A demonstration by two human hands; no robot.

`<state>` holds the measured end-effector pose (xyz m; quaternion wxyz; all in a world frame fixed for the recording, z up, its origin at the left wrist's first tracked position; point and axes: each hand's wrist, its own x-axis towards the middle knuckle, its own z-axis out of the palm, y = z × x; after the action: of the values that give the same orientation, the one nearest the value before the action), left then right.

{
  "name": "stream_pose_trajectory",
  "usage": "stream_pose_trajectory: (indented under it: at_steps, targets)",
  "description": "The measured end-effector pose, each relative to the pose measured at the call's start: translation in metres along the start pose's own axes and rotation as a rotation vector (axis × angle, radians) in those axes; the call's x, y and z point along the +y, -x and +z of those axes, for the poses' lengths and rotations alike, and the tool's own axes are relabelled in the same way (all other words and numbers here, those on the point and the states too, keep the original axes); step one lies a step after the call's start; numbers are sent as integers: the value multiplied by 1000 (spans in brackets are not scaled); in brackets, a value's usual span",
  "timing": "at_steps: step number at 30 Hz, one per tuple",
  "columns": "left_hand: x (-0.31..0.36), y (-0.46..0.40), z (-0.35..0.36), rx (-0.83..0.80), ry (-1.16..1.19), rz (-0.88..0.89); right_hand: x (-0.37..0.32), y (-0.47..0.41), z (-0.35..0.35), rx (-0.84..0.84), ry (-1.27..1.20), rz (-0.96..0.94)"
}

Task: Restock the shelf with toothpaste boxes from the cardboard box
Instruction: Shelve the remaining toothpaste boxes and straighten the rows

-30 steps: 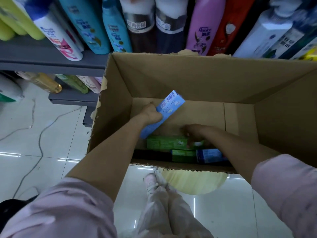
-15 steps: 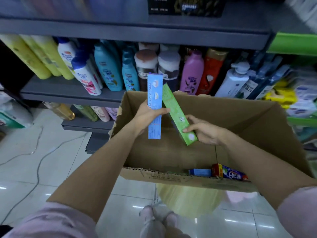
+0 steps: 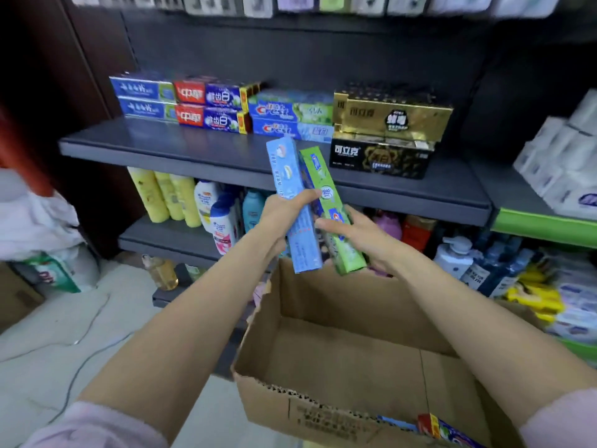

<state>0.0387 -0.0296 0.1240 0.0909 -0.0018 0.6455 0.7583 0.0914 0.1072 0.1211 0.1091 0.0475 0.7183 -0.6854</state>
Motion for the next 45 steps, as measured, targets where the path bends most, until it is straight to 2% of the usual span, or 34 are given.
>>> stream_pose_trajectory:
  at_steps: [2,4,8,11,16,20,25,32,37,40,45]
  targets:
    - [19,-5,-10,20,7,45,-20,-11,8,100,197,-104]
    - [35,-13,-23,47,-38,108,-42,-21,17,155,249,-179]
    - [67,-40,-54,173,-331,176,-82,-50,32,116,75,-144]
    - [92,-66,-77,163,-537,195,-109,-74,39,125,134,-85]
    - [124,-114,-109,118,-905,308,-139,-114,52,128,34,-64]
    - [143,-142,-121,110,-1085,390,-145,-145,55,128,-79,-23]
    - [160,-175,-127,89,-1195,430,-147,-176,58,194,-50,34]
    - [165,-209,-129,29,-1147,418,-154,-201,59,303,415,-9]
    - [165,-219,-124,0,-1013,462,-162,-210,61,371,1026,-104]
    - [165,-225,-126,-14,-961,461,-160,-219,57,413,1116,-176]
    - [161,-236,-135,-45,-1004,423,-153,-223,47,591,1197,-245]
